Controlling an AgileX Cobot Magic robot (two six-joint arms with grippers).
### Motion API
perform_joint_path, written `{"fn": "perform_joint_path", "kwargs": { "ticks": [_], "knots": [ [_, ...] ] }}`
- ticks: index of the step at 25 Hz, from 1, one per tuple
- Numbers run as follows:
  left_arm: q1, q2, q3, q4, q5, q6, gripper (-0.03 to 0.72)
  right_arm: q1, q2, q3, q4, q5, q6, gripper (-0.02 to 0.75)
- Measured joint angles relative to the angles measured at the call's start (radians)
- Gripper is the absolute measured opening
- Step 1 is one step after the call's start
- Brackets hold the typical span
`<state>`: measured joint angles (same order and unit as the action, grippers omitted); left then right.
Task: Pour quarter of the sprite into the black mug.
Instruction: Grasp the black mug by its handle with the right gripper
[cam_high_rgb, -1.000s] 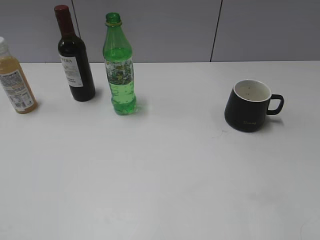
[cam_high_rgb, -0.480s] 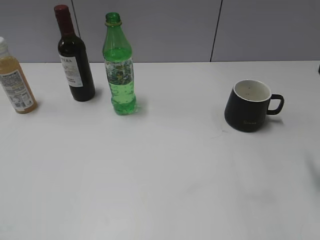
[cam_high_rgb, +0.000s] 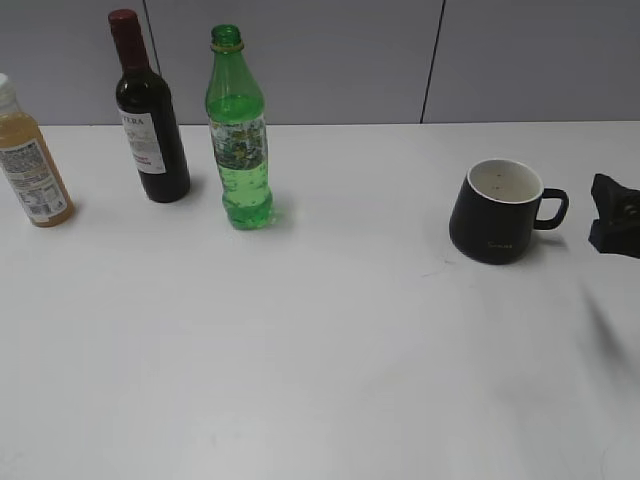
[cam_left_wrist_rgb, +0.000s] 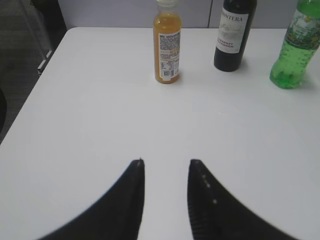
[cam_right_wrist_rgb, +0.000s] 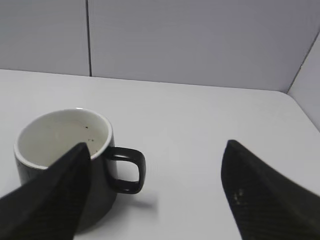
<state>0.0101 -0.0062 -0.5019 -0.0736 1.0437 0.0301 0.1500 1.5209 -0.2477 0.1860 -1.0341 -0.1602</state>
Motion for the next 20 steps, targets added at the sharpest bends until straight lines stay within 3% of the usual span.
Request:
{"fn": "perform_joint_path", "kwargs": {
  "ticks": [5, 20],
  "knots": [
    [0.000, 0.000, 0.000, 0.000, 0.000, 0.000, 0.235, 0.000, 0.169, 0.007, -0.017, -0.157, 0.053, 0.603],
    [0.000, 0.000, 0.000, 0.000, 0.000, 0.000, 0.235, -0.003, 0.323, -0.049, 0.006, -0.166, 0.092, 0.594]
  ]
}}
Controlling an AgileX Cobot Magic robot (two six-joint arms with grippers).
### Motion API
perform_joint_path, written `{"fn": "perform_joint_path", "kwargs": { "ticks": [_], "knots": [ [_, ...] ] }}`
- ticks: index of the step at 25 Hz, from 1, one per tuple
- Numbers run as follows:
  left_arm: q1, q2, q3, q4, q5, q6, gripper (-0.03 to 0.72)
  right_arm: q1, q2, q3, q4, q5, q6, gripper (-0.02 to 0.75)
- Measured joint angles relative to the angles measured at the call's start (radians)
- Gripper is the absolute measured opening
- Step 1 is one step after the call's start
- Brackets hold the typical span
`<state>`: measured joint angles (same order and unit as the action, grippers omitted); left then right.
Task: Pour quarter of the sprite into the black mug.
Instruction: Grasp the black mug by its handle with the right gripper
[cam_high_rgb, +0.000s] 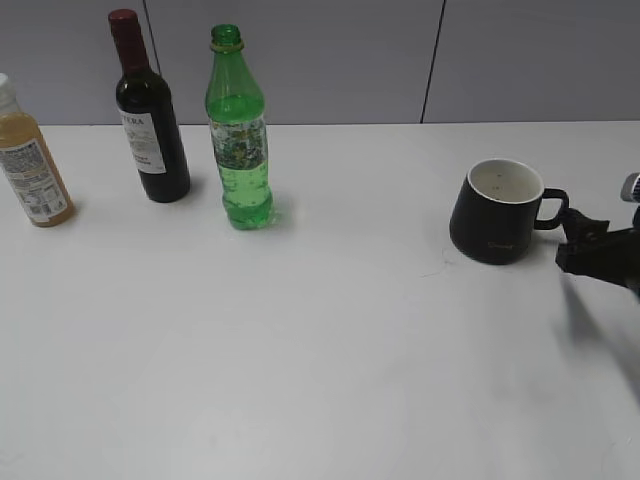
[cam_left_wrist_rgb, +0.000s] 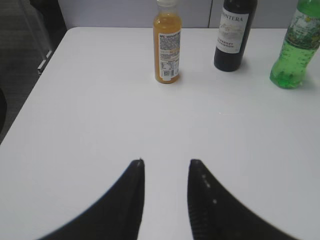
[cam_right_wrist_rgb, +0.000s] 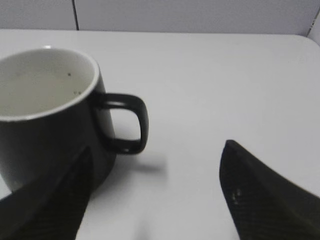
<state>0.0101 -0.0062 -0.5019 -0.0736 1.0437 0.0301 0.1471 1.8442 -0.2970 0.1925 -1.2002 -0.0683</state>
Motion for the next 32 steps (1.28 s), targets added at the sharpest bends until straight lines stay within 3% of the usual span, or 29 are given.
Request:
{"fn": "perform_joint_path", "kwargs": {
  "ticks": [32],
  "knots": [
    [0.000, 0.000, 0.000, 0.000, 0.000, 0.000, 0.235, -0.067, 0.157, -0.149, -0.046, -0.011, 0.000, 0.594]
  ]
}}
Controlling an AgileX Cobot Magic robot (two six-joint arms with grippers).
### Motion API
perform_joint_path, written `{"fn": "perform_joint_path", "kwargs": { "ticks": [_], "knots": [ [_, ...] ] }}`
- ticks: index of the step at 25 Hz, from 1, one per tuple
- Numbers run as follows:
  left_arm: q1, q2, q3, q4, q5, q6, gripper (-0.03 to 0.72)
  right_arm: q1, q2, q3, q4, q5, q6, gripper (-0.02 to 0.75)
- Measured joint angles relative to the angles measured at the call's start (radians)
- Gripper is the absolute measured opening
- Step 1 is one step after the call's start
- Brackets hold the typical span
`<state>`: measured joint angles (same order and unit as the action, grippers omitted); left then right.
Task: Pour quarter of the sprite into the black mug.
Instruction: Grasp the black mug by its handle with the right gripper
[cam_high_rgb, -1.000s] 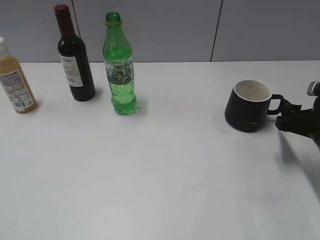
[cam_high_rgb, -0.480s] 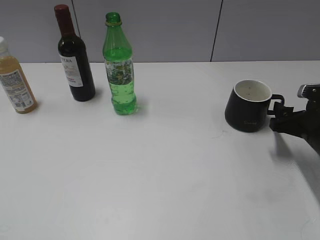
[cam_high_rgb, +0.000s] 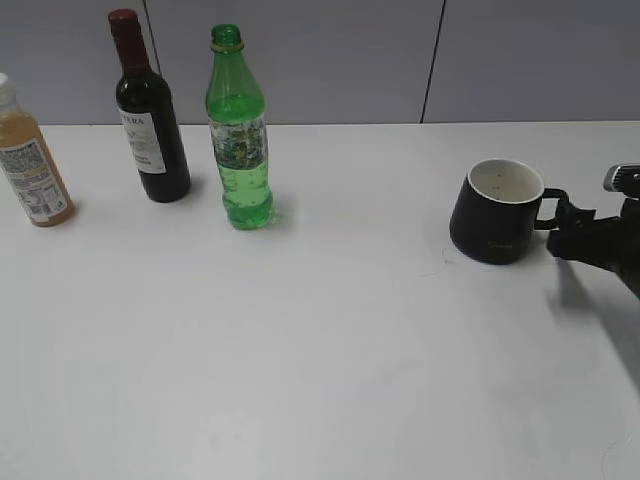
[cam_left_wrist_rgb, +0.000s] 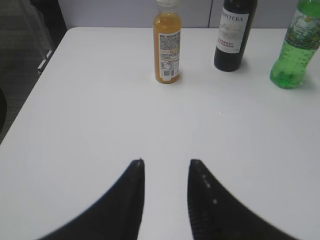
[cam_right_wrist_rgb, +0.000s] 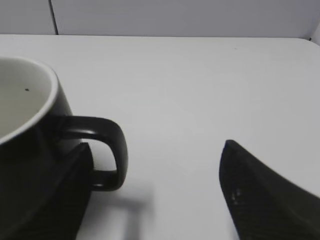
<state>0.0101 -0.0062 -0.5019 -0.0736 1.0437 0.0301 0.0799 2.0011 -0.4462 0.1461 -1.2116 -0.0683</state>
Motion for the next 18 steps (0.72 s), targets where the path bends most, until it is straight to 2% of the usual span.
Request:
{"fn": "perform_joint_path", "kwargs": {
  "ticks": [18],
  "knots": [
    [0.000, 0.000, 0.000, 0.000, 0.000, 0.000, 0.235, 0.000, 0.070, -0.032, -0.041, -0.002, 0.000, 0.593]
  ]
}}
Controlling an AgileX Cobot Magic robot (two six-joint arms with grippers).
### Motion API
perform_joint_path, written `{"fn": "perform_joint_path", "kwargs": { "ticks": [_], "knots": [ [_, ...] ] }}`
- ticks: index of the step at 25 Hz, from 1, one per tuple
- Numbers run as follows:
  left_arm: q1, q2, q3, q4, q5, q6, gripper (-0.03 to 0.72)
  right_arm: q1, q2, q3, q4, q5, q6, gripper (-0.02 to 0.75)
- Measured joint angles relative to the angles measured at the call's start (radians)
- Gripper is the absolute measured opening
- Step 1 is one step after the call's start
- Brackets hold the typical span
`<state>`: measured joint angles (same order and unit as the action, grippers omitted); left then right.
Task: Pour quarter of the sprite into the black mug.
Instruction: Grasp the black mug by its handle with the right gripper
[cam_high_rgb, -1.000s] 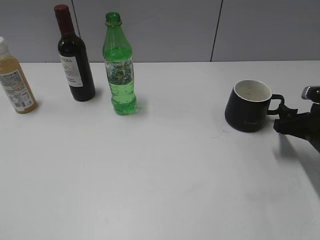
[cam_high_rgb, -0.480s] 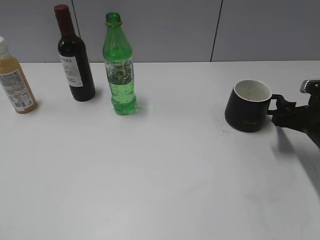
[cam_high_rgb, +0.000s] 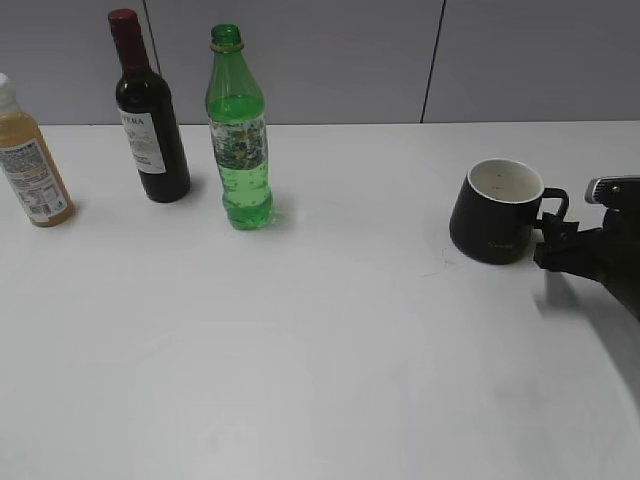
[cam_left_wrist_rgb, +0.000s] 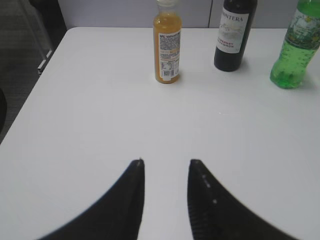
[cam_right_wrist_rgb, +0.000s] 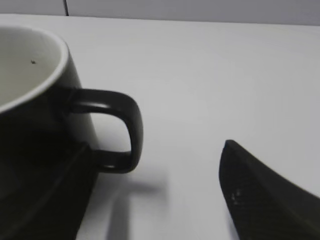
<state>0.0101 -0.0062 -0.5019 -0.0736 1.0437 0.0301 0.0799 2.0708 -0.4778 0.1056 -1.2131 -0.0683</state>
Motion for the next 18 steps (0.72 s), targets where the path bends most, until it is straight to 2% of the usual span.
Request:
{"fn": "perform_joint_path", "kwargs": {
  "ticks": [18],
  "knots": [
    [0.000, 0.000, 0.000, 0.000, 0.000, 0.000, 0.235, -0.023, 0.005, -0.037, -0.001, 0.000, 0.000, 0.593]
  ]
}}
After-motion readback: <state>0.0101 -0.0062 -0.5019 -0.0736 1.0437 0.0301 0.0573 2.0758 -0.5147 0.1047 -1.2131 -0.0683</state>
